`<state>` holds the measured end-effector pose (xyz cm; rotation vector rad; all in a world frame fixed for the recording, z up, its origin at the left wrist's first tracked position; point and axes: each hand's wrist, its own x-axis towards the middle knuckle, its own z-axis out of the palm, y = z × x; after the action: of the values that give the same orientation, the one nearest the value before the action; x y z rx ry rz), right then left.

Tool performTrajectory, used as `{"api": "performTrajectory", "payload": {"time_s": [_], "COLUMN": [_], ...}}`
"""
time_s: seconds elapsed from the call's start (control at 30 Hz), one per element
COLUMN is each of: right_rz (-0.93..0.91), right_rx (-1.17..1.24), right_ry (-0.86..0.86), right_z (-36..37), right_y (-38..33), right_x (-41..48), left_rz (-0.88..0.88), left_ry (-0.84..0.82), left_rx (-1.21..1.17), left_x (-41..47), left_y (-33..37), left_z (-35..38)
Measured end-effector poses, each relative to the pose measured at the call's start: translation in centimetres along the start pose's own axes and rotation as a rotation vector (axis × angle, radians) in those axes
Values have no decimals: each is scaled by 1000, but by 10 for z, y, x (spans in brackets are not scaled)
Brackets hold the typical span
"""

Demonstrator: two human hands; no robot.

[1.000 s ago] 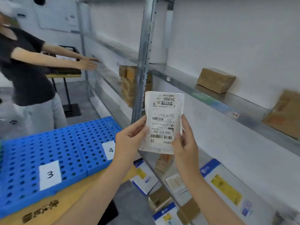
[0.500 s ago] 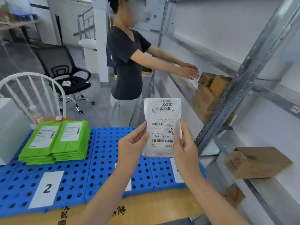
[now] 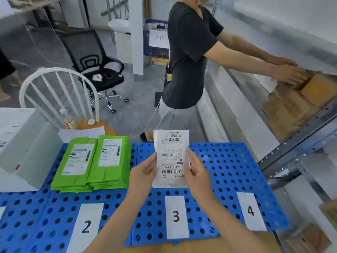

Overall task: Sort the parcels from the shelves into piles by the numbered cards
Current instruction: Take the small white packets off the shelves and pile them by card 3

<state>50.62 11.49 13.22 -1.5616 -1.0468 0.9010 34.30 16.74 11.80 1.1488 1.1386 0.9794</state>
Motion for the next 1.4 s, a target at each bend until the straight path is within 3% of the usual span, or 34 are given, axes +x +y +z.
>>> {"api": "performTrajectory", "payload": {"time_s": [0.4,0.67,0.8,1.0,1.23,1.4], "right_rz": [191,294,357,423,437,234], "right_rx": [-191,-327,-334,-361,-529,-669], "right_ry": [-111,-216,-212,-372,-215,-133], "right_z": [25,45,40,34,12,-20], "right_y": [74,99,105,98,71,24], "right_x": [74,108,113,116,111,105], "left_rz": [-241,-298,-262,-248,-149,117], "left_ry": [48,24,-23,2,71,-109], "left_rx": [168,316,318,393,501,693], "left_x": [62,92,95,96,97,94], "left_y": [-63,-91,-90,-92,-69,-28], "left_z": [3,-1,6,10,4,10]}}
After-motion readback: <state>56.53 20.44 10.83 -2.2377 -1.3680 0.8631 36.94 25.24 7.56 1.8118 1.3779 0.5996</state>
